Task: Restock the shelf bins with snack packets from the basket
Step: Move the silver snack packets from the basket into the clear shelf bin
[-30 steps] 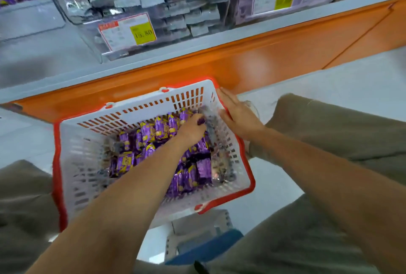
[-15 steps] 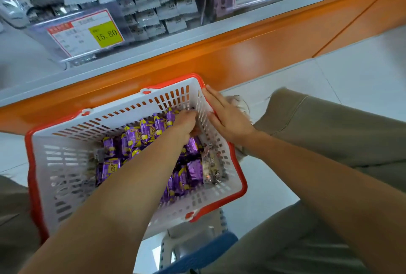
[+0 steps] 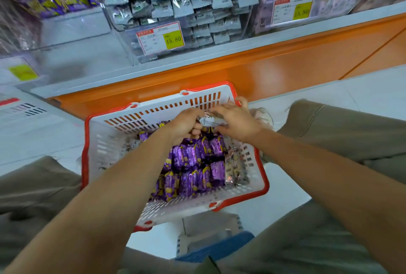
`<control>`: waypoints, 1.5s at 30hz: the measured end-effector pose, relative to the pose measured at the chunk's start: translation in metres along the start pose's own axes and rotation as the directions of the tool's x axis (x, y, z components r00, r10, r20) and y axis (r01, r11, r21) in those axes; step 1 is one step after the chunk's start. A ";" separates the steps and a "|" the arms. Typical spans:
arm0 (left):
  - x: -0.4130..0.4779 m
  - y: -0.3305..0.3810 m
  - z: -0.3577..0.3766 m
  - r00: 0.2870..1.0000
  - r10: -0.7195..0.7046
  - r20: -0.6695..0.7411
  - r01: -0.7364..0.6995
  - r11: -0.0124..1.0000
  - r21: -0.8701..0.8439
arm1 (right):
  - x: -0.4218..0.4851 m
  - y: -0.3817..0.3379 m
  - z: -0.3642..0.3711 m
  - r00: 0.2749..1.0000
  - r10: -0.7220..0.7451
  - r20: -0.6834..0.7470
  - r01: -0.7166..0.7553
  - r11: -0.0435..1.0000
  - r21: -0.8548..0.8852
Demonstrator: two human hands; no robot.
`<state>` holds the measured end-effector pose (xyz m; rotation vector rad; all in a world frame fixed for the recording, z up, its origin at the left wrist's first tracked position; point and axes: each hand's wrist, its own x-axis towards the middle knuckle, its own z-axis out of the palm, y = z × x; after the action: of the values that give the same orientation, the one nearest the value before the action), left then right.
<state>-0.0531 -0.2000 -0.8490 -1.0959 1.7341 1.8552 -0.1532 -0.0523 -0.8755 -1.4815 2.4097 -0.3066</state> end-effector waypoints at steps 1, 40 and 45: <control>-0.004 0.000 -0.001 1.000 0.013 0.010 -0.013 0.999 0.033 | 0.001 -0.001 -0.001 1.000 -0.002 -0.018 0.002 1.000 0.009; -0.035 -0.054 -0.058 1.000 0.001 -0.005 -0.001 1.000 -0.017 | 0.023 -0.032 -0.026 0.924 0.208 0.320 -0.362 0.747 0.558; -0.053 -0.038 -0.054 0.998 0.057 0.003 -0.057 0.998 -0.011 | 0.029 -0.052 -0.056 0.958 0.170 0.230 -0.285 0.644 0.710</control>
<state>0.0233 -0.2328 -0.8314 -1.0574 1.7724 1.9010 -0.1425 -0.0996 -0.8101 -0.7746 1.9315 -0.9514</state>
